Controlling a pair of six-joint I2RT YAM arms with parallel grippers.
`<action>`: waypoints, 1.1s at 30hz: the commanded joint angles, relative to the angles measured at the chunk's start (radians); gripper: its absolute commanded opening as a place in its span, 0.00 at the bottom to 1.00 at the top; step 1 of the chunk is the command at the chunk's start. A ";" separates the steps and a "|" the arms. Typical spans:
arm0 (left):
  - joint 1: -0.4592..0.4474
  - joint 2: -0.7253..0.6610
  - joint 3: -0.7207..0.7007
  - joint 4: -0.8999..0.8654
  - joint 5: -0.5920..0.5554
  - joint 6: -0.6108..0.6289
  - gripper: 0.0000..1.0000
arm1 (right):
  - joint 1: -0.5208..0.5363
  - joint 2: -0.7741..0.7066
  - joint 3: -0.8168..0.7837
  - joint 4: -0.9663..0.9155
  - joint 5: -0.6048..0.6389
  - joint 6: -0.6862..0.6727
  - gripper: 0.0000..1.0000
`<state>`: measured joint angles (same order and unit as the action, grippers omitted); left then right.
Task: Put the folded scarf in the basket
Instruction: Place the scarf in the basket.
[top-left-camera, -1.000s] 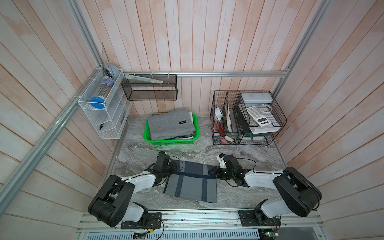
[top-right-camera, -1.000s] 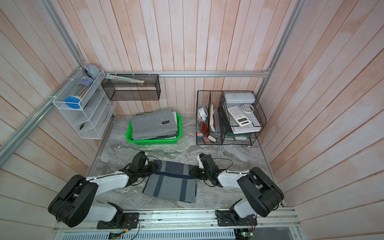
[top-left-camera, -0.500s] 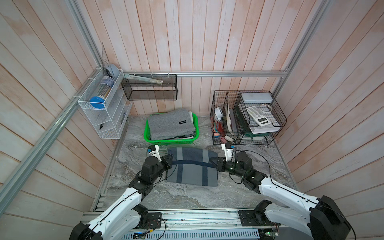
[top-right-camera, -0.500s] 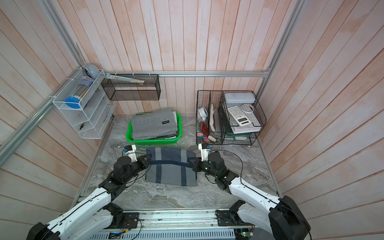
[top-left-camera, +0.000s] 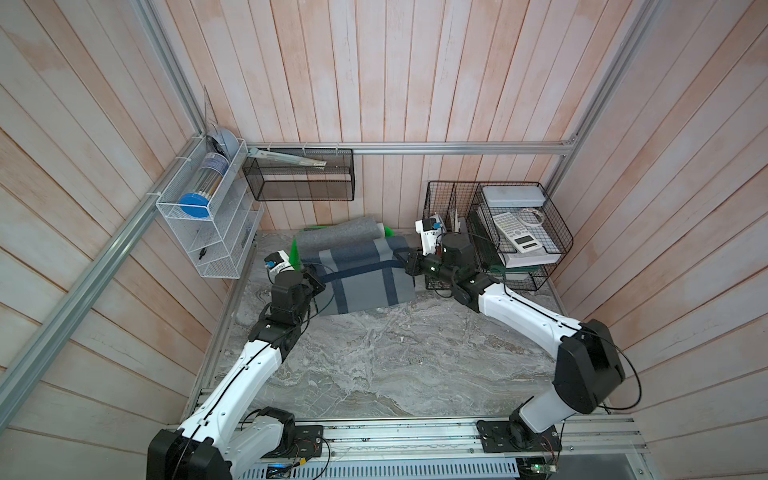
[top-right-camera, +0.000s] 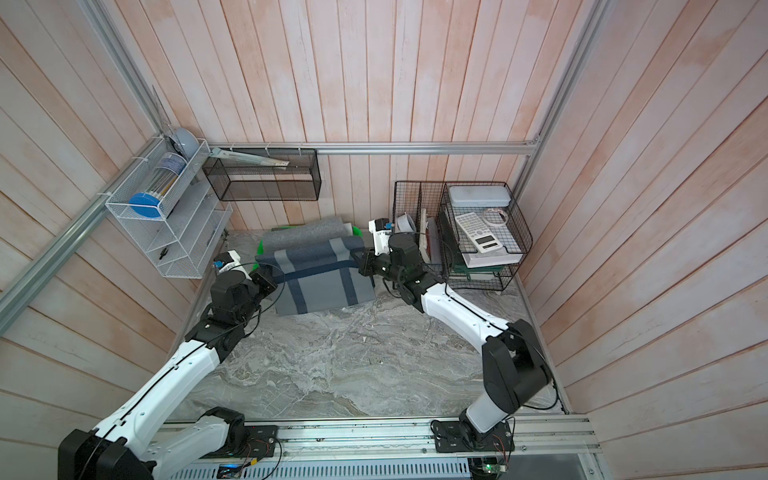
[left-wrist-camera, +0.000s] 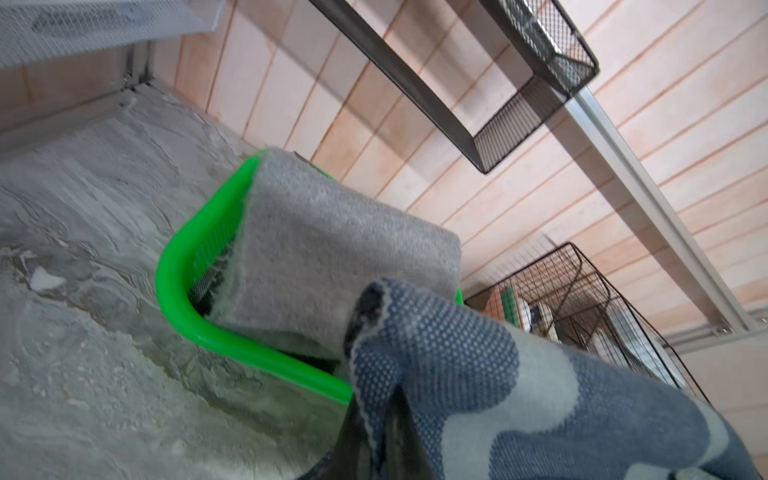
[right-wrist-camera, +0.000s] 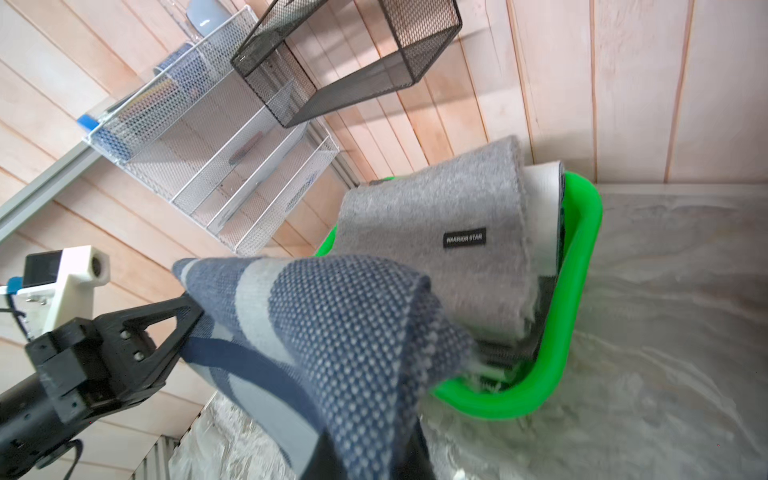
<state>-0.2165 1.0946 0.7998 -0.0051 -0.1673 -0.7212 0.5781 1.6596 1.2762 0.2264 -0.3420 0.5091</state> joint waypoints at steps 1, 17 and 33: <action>0.091 0.079 0.097 0.011 0.034 0.031 0.00 | -0.041 0.103 0.163 -0.031 -0.046 -0.032 0.00; 0.232 0.510 0.517 -0.035 0.183 0.108 0.00 | -0.087 0.588 0.847 -0.346 -0.093 -0.063 0.00; 0.251 0.784 0.777 -0.093 0.197 0.177 0.02 | -0.132 0.827 1.181 -0.453 -0.141 -0.047 0.27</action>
<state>0.0059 1.8595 1.5146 -0.0925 0.0551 -0.5835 0.4778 2.4783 2.4100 -0.2295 -0.4942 0.4694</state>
